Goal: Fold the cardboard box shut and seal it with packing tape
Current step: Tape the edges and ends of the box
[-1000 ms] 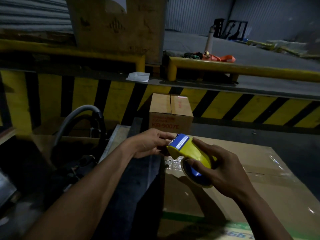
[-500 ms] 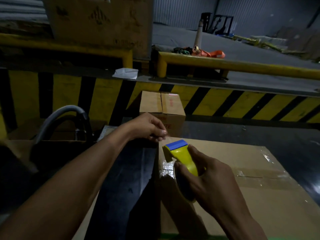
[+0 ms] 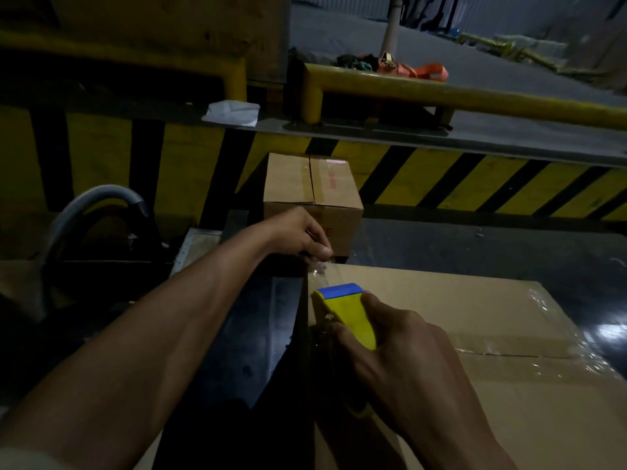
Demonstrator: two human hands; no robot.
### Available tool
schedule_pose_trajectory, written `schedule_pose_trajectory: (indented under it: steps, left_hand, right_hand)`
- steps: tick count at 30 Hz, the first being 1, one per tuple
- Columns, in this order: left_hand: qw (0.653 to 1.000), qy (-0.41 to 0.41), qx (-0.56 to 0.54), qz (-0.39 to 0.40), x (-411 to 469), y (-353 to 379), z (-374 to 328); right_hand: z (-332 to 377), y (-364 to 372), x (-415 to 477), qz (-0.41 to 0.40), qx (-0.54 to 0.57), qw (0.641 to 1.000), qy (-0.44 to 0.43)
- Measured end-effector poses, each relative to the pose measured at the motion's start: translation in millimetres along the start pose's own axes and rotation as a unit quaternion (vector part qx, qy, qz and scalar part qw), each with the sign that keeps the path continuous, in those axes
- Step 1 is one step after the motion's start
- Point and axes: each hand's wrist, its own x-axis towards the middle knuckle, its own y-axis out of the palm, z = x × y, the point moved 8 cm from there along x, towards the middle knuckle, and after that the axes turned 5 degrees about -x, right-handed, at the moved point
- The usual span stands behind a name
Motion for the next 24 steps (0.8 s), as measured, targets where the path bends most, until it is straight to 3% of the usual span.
schedule_pose_trajectory:
  steps: [24]
  left_hand:
    - [0.994, -0.082, 0.032, 0.063, 37, 2, 28]
  right_hand:
    - [7, 18, 24, -0.008, -0.056, 0.998, 0.026]
